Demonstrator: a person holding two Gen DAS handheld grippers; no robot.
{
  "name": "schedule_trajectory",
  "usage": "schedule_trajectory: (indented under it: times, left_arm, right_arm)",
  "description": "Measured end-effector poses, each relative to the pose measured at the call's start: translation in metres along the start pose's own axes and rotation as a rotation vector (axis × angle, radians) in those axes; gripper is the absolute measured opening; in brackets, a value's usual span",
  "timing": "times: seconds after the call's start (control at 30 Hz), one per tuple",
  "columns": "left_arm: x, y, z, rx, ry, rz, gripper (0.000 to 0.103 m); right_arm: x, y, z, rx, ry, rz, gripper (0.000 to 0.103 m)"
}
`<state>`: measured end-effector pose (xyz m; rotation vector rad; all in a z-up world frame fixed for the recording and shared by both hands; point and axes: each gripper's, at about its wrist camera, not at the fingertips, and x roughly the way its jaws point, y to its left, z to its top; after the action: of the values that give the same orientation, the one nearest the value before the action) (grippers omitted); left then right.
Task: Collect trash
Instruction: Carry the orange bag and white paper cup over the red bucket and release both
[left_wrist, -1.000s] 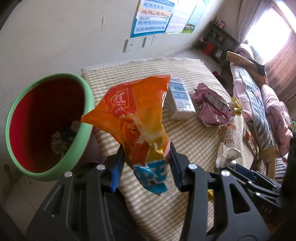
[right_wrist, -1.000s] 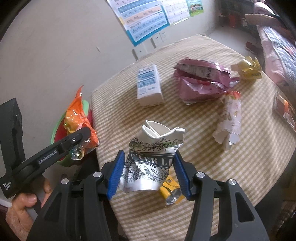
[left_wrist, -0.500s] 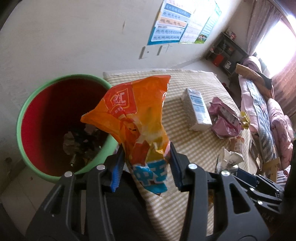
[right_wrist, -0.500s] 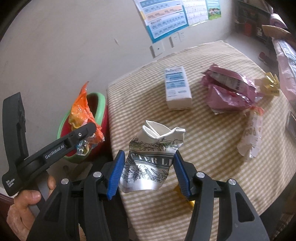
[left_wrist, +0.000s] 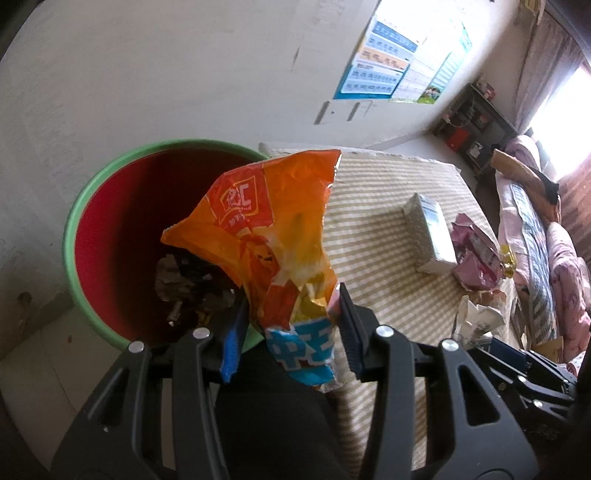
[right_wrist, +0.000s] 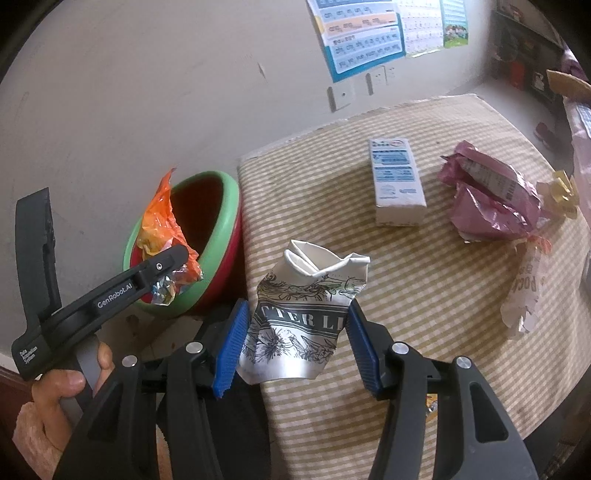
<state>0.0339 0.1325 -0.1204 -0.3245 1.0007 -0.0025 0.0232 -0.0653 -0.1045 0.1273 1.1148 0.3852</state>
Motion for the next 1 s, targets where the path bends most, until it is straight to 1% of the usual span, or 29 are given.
schedule_trajectory:
  times: [0.23, 0.43, 0.7, 1.0]
  left_arm:
    - [-0.001, 0.021, 0.000, -0.043, -0.008, 0.011, 0.043]
    - [-0.003, 0.033, -0.001, -0.055, -0.008, 0.012, 0.043]
    - [-0.007, 0.049, -0.002, -0.092, -0.028, 0.018, 0.043]
    - [-0.005, 0.060, -0.003, -0.111, -0.021, 0.025, 0.043]
  right_arm:
    - [0.007, 0.018, 0.003, -0.040, 0.012, 0.001, 0.052]
    - [0.012, 0.032, 0.009, -0.068, 0.017, 0.005, 0.052]
    - [0.018, 0.041, 0.012, -0.086, 0.026, -0.005, 0.052]
    - [0.024, 0.050, 0.014, -0.107, 0.034, -0.002, 0.052]
